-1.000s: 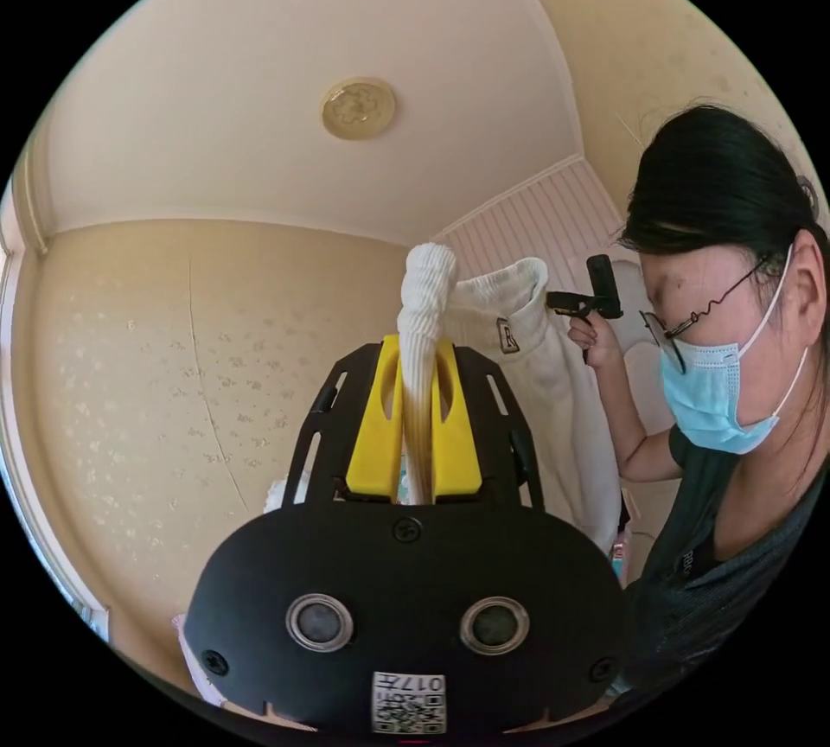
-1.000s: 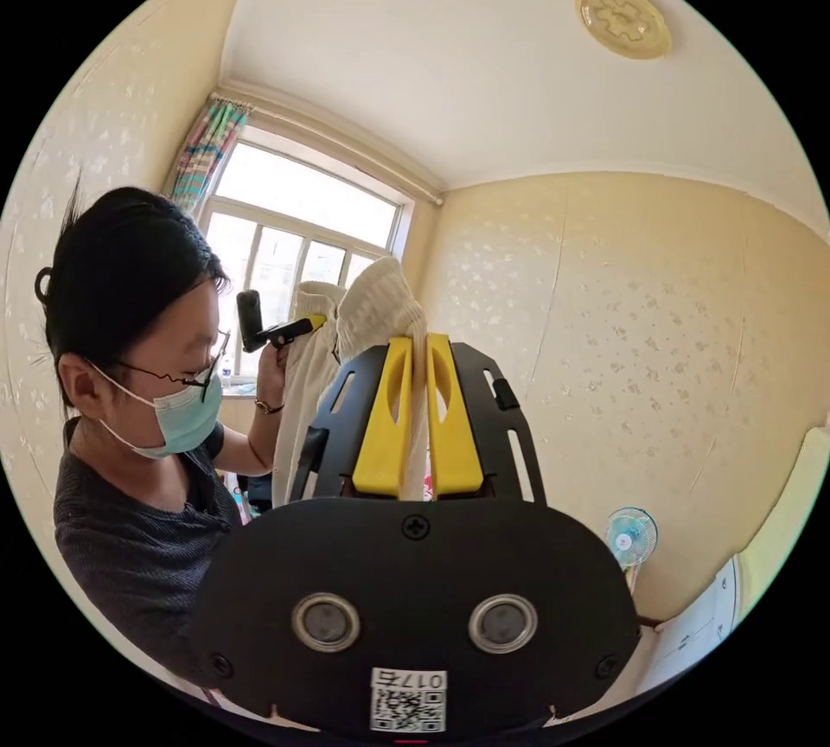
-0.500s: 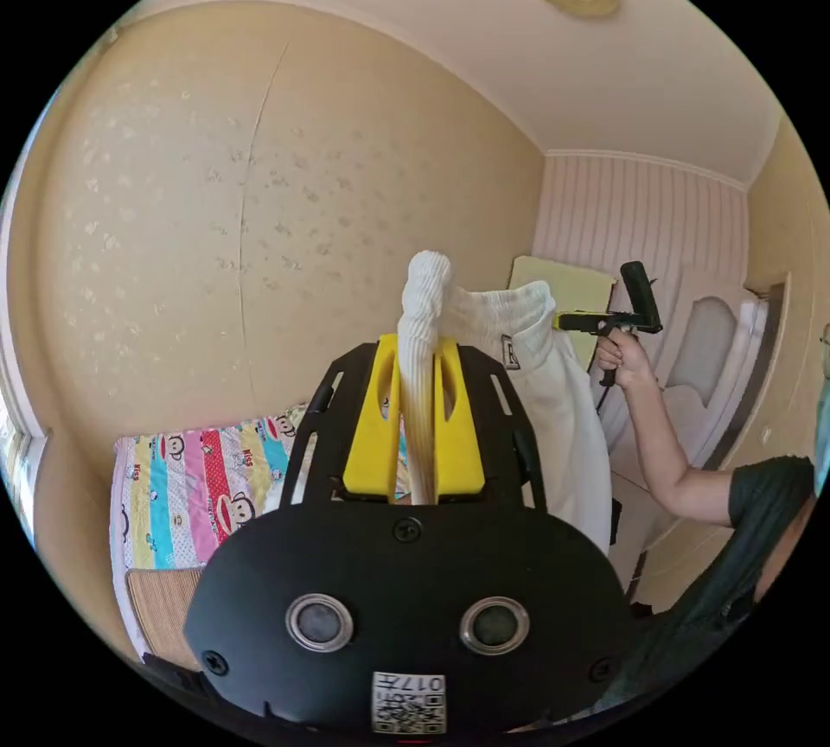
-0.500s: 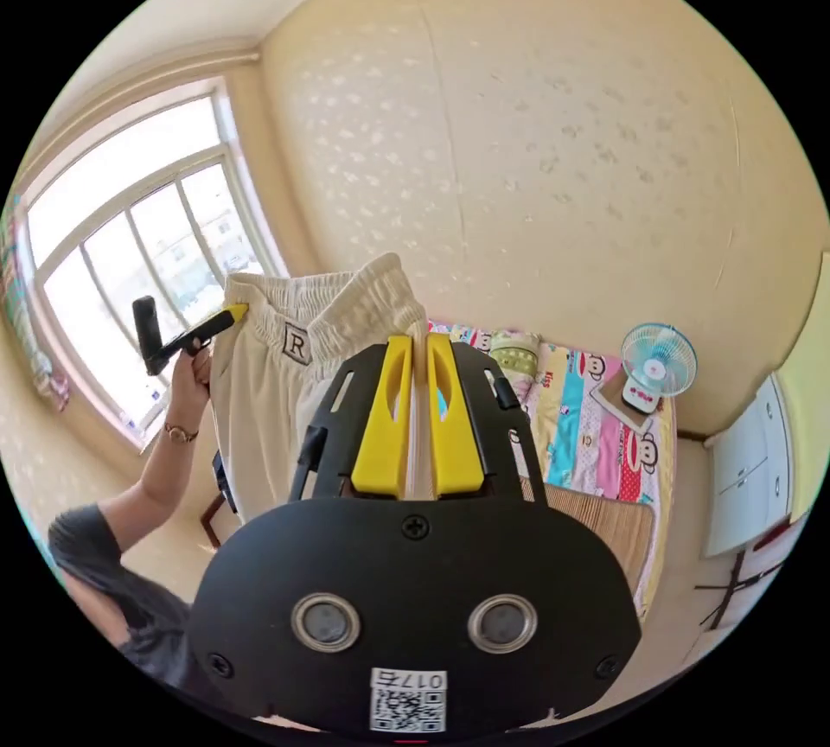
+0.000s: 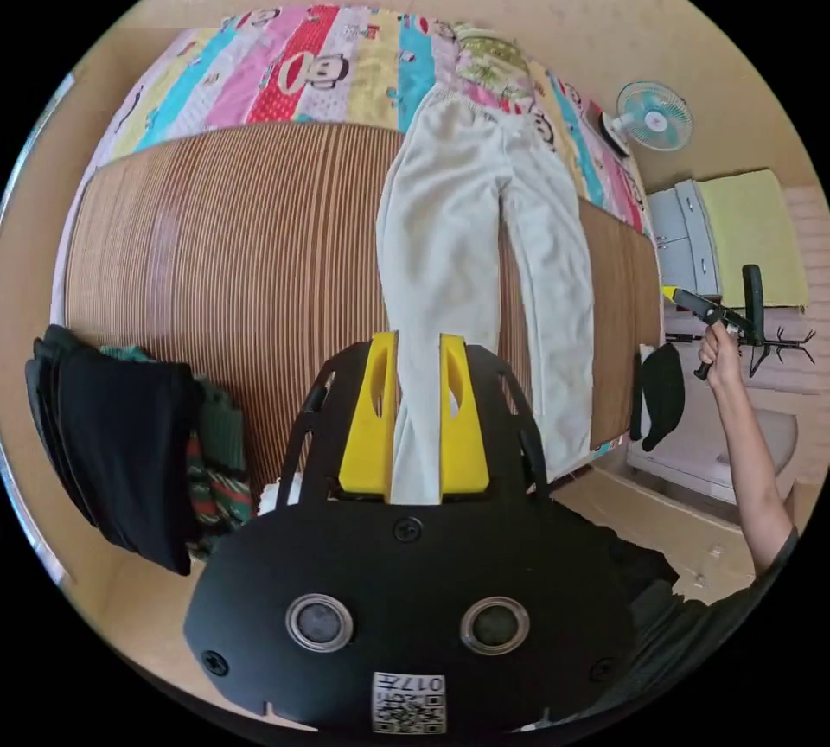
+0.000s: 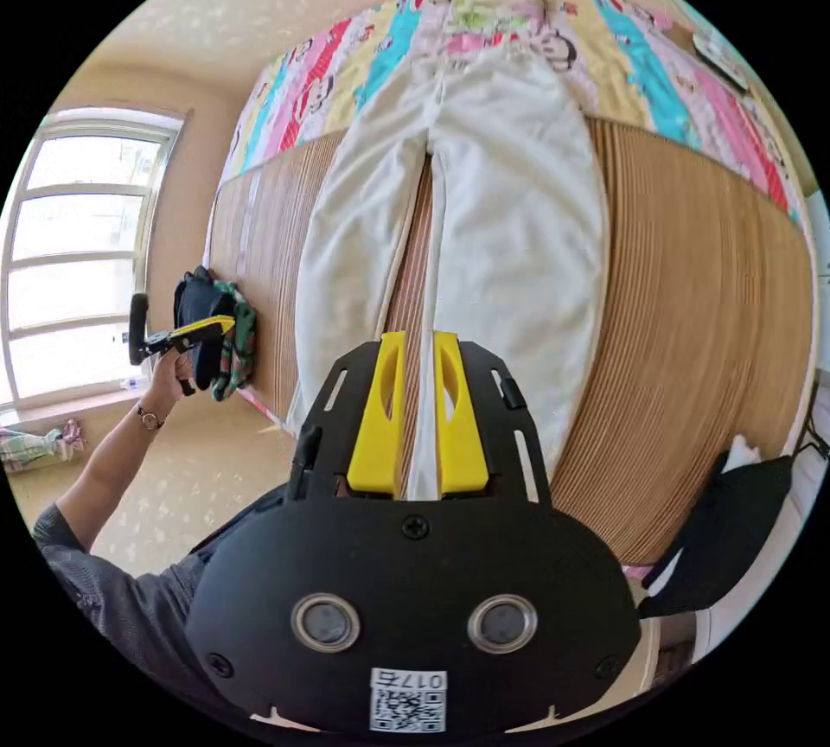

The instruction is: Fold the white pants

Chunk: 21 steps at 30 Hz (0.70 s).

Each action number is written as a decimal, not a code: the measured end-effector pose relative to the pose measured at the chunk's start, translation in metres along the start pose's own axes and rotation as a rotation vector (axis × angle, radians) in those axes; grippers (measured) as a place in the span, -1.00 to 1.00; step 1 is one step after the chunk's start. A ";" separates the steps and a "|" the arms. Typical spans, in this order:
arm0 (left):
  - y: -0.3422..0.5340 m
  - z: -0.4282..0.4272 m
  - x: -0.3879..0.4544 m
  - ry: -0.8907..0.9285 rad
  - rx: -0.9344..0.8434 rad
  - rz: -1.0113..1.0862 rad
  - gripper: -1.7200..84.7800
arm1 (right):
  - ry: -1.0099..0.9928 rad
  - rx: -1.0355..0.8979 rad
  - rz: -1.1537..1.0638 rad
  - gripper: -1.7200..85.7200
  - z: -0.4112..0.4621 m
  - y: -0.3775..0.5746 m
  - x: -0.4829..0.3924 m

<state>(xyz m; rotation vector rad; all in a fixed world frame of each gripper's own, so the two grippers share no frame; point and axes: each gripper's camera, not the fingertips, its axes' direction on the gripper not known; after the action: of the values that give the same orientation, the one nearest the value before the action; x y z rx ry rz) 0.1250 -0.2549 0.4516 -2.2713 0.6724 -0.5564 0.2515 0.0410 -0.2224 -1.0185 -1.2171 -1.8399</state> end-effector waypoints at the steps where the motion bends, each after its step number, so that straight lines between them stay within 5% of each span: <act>1: 0.020 0.035 -0.019 0.006 -0.080 -0.031 -0.76 | -0.041 -0.037 0.002 -0.84 0.011 0.009 0.005; 7: 0.088 0.124 -0.060 0.049 -0.294 -0.040 -0.73 | -0.259 -0.239 0.148 -0.82 0.052 0.067 0.024; 14: 0.090 0.142 -0.073 -0.099 -0.372 0.052 -0.80 | -0.419 -0.177 0.321 -0.87 -0.038 0.076 0.070; 17: 0.086 0.133 -0.086 0.176 -0.428 0.082 -0.86 | -0.426 -0.124 0.370 -0.88 -0.091 0.088 0.102; 19: 0.100 0.117 -0.105 0.625 -0.344 0.076 -0.87 | -0.471 -0.100 0.395 -0.88 -0.118 0.100 0.124; 21: 0.119 0.110 -0.134 0.771 -0.256 -0.053 -0.88 | -0.574 -0.113 0.412 -0.87 -0.141 0.119 0.151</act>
<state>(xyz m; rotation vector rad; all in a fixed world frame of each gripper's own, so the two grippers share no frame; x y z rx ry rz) 0.0464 -0.1939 0.2659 -2.2770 1.0956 -1.4775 0.2537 -0.1487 -0.0771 -1.7944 -1.1040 -1.3439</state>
